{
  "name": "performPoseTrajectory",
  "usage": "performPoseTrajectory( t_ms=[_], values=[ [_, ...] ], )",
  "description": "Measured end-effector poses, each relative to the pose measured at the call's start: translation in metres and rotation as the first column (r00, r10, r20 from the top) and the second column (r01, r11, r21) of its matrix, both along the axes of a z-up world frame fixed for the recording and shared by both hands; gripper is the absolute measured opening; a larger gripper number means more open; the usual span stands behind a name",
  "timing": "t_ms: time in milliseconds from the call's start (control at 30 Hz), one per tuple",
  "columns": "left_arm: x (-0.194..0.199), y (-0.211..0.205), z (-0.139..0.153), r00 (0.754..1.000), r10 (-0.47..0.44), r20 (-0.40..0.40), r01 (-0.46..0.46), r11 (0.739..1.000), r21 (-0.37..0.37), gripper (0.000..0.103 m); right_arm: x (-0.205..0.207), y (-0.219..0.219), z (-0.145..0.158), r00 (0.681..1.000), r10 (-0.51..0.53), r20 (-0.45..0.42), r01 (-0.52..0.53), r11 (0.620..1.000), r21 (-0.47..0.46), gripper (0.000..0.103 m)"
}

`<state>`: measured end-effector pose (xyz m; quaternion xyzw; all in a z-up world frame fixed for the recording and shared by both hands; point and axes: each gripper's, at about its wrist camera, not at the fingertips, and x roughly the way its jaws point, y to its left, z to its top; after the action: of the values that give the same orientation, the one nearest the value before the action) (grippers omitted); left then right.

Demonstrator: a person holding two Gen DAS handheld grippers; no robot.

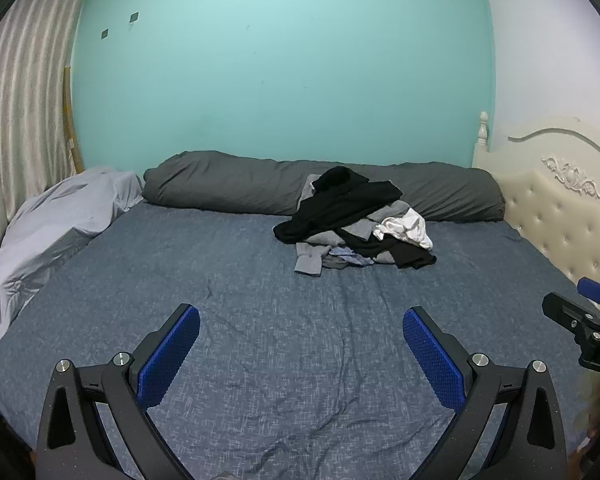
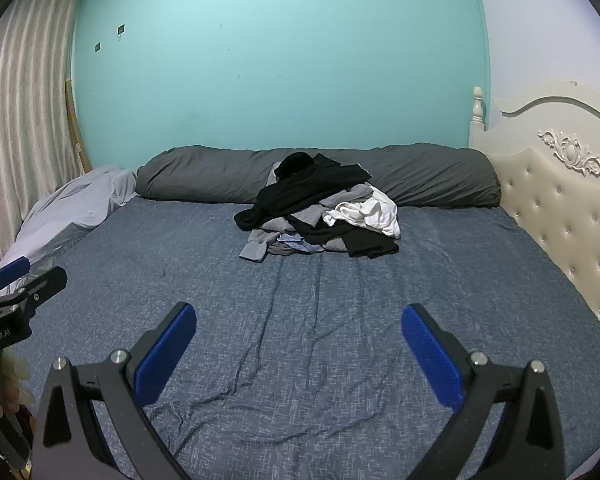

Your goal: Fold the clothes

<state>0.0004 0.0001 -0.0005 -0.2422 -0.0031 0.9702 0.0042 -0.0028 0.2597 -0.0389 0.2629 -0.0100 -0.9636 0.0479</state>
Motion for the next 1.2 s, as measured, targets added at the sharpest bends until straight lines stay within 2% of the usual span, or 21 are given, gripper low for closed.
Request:
performPoseTrajectory(
  t_ms=[800, 867, 1200],
  values=[
    [0.003, 0.004, -0.007, 1.0, 0.004, 0.008, -0.004, 1.0, -0.003, 0.103, 0.0, 0.003, 0.002, 1.0, -0.003, 0.007, 0.003, 1.0, -0.009, 0.103],
    [0.003, 0.004, -0.009, 1.0, -0.024, 0.01, 0.023, 1.0, 0.005, 0.103, -0.001, 0.002, 0.001, 1.0, -0.003, 0.007, 0.003, 1.0, -0.009, 0.103],
    [0.001, 0.004, -0.01, 1.0, -0.023, 0.018, 0.023, 1.0, 0.007, 0.103, 0.0, 0.001, 0.001, 1.0, -0.001, 0.006, 0.001, 1.0, -0.008, 0.103]
  ],
)
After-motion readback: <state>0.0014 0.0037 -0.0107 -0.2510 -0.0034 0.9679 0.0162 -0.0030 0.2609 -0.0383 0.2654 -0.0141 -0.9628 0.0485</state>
